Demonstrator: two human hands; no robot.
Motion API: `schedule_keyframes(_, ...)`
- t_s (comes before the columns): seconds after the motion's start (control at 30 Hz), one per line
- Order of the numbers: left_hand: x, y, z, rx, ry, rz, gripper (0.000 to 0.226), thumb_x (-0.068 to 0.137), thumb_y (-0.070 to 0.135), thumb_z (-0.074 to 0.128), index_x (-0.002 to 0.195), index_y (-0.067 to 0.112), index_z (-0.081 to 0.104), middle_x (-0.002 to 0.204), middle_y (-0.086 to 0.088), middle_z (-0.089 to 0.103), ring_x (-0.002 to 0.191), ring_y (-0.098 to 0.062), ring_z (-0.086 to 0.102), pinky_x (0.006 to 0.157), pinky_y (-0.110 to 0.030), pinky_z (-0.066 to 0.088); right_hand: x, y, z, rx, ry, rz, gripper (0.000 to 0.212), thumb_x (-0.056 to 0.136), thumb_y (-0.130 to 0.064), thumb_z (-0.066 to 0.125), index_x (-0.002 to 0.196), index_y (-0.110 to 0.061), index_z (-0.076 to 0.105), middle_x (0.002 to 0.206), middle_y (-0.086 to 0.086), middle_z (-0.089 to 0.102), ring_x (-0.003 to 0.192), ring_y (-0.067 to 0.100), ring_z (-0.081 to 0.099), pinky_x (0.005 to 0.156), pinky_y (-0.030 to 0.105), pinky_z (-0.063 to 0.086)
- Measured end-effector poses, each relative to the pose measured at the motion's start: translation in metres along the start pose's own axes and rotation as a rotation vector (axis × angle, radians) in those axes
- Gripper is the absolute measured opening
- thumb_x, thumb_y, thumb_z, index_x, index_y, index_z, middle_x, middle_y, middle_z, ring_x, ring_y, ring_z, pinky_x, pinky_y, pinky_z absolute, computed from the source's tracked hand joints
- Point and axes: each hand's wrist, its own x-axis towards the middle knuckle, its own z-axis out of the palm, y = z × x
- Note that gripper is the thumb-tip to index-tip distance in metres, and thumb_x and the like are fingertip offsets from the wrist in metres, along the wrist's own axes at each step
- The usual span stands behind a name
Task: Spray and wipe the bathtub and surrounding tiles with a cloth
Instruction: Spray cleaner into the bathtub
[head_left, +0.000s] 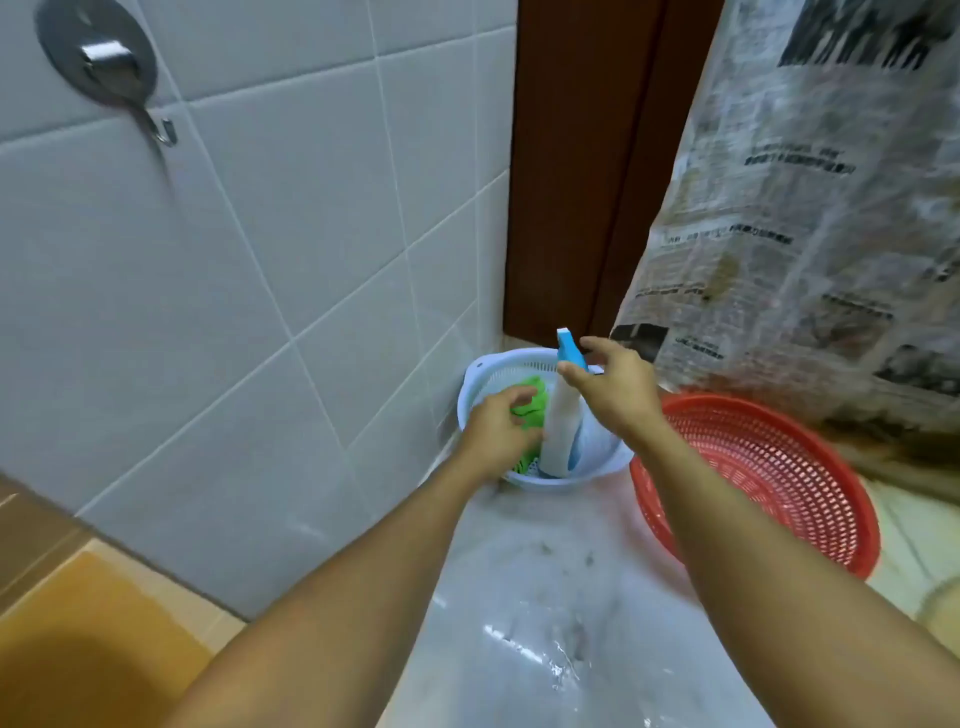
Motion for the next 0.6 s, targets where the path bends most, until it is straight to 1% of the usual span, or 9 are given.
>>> schedule_keyframes(0.03,0.009,-0.001,0.004,0.046,-0.048,0.002,0.069,0.086,0.010,0.080,0.148,0.015,0.050,0.145,0.001,0.056,0.127,-0.020,0.057,0.106,-0.034,0.048,0.004,-0.002,0.003,-0.053,-0.005,-0.007,0.054,0.092,-0.043,0.070,0.139,-0.017,0.061,0.128,0.002,0.068,0.107,0.016,0.065,0.080,0.023,0.043)
schedule_keyframes(0.1,0.023,-0.003,0.010,0.165,-0.124,0.005,0.071,0.085,0.015,0.081,0.149,0.016,0.050,0.145,0.001,0.057,0.130,-0.020,0.055,0.109,-0.037,0.046,0.011,-0.004,0.007,-0.108,-0.006,0.016,0.047,0.093,-0.042,0.068,0.133,-0.016,0.066,0.113,0.001,0.072,0.089,0.011,0.065,0.065,0.018,0.043)
schedule_keyframes(0.17,0.032,-0.004,0.014,0.170,-0.136,-0.003,0.070,0.085,0.017,0.081,0.148,0.019,0.051,0.143,0.001,0.059,0.128,-0.021,0.057,0.109,-0.039,0.047,0.015,-0.006,0.010,-0.157,-0.003,0.066,0.038,0.092,-0.038,0.068,0.122,-0.014,0.071,0.093,0.001,0.069,0.072,0.009,0.060,0.054,0.020,0.039)
schedule_keyframes(0.23,0.031,-0.004,0.015,0.150,-0.133,-0.019,0.070,0.086,0.015,0.080,0.149,0.020,0.050,0.143,0.002,0.059,0.127,-0.022,0.057,0.108,-0.038,0.047,0.019,-0.008,0.009,-0.212,-0.011,0.089,0.032,0.091,-0.035,0.069,0.112,-0.011,0.074,0.085,0.003,0.066,0.069,0.014,0.060,0.054,0.026,0.043)
schedule_keyframes(0.3,0.026,-0.003,0.016,0.141,-0.147,-0.024,0.074,0.086,0.013,0.080,0.151,0.020,0.047,0.144,0.001,0.057,0.128,-0.021,0.056,0.107,-0.037,0.047,0.018,-0.009,0.007,-0.271,-0.015,0.102,0.031,0.088,-0.035,0.070,0.105,-0.009,0.073,0.084,0.006,0.065,0.070,0.019,0.062,0.055,0.030,0.047)
schedule_keyframes(0.4,0.013,0.000,0.019,0.127,-0.152,-0.035,0.080,0.085,0.010,0.080,0.155,0.024,0.043,0.144,-0.001,0.057,0.129,-0.022,0.056,0.107,-0.040,0.049,0.010,-0.013,0.005,-0.356,-0.033,0.067,0.034,0.085,-0.037,0.069,0.102,-0.007,0.069,0.086,0.006,0.061,0.067,0.018,0.059,0.051,0.027,0.040)
schedule_keyframes(0.43,0.008,0.002,0.021,0.123,-0.150,-0.029,0.081,0.085,0.009,0.079,0.155,0.025,0.041,0.144,-0.001,0.058,0.129,-0.022,0.056,0.106,-0.039,0.049,0.007,-0.014,0.003,-0.376,-0.043,0.047,0.034,0.085,-0.037,0.068,0.102,-0.007,0.068,0.084,0.005,0.060,0.066,0.017,0.058,0.051,0.027,0.039)
schedule_keyframes(0.5,0.000,0.006,0.023,0.118,-0.145,-0.017,0.082,0.086,0.005,0.076,0.156,0.026,0.040,0.143,-0.001,0.059,0.129,-0.022,0.056,0.100,-0.034,0.050,0.004,-0.016,-0.001,-0.387,-0.063,0.021,0.034,0.084,-0.036,0.069,0.101,-0.007,0.068,0.078,0.002,0.056,0.063,0.014,0.056,0.050,0.026,0.039)
schedule_keyframes(0.6,-0.010,0.010,0.023,0.097,-0.149,-0.007,0.084,0.086,-0.003,0.073,0.158,0.023,0.037,0.149,-0.002,0.053,0.134,-0.023,0.053,0.098,-0.034,0.052,0.001,-0.015,-0.012,-0.386,-0.080,-0.004,0.033,0.082,-0.037,0.069,0.095,-0.006,0.068,0.073,0.002,0.057,0.059,0.013,0.055,0.048,0.025,0.040)
